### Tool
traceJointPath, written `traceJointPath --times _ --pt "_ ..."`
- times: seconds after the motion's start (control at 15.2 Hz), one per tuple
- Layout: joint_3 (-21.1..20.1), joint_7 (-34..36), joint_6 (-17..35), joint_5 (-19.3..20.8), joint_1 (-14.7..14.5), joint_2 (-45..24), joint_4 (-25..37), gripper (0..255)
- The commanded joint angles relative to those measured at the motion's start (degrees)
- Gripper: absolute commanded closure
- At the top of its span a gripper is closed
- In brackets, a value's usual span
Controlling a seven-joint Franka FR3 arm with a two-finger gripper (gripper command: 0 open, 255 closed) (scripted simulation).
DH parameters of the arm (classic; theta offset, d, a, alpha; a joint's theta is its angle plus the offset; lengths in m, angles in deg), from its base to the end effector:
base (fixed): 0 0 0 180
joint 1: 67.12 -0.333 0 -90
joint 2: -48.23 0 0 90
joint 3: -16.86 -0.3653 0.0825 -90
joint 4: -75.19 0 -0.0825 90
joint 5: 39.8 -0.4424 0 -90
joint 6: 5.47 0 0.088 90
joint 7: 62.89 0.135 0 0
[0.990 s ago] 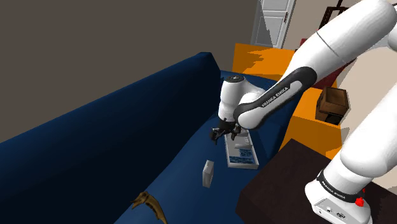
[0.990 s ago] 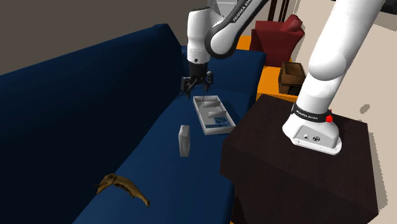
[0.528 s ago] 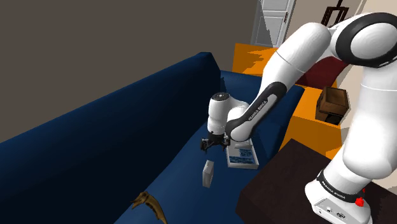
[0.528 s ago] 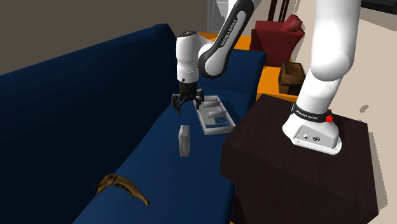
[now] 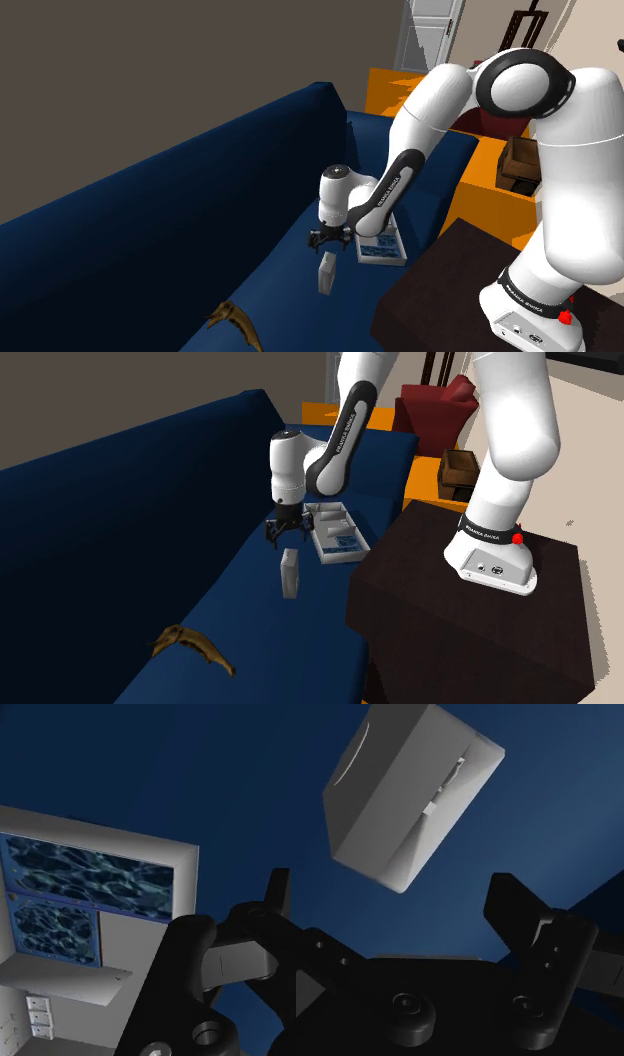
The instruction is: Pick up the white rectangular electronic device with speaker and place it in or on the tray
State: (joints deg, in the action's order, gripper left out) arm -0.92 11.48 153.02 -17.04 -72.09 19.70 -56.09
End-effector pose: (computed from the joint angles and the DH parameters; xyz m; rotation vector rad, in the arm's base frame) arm 0.5116 0.2427 0.1056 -2.9988 0.8753 -0.0260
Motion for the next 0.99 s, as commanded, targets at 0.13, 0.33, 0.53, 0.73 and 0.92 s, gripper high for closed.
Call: traceJointPath --times 0.13,0.33,0.53,0.73,0.92 --pt "1.8 1.3 1.8 1.6 -1.5 -2.8 1.1 0" --pt "1.8 1.3 1.8 1.6 -1.5 -2.8 1.1 0" --pt "1.8 1.3 1.8 1.6 -1.5 -2.8 1.1 0" --pt "1.8 1.3 1.8 1.6 -1.5 -2.8 1.1 255" --pt "1.8 1.3 1.8 1.6 -1.5 -2.8 1.1 255"
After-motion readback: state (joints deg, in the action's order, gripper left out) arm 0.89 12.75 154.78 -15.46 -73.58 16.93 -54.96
